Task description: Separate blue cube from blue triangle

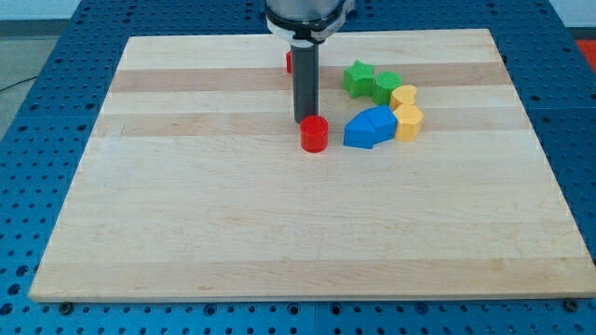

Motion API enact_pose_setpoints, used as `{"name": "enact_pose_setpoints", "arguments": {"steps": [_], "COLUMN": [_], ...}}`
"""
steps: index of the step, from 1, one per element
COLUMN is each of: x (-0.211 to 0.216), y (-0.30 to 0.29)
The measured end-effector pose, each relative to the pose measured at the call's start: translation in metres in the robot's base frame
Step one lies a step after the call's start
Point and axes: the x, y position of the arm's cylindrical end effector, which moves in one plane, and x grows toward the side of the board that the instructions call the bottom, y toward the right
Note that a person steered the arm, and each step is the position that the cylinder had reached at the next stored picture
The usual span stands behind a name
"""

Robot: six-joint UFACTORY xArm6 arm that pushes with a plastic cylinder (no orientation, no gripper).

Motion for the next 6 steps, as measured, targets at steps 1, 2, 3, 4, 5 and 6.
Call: {"name": "enact_pose_setpoints", "arguments": {"steps": [1,2,3,4,5,6], "x": [-0.008,-0.006,-0.006,0.010,0.033,0.047], "y": [0.041,0.094,0.098,0.098,0.098,0.104]}}
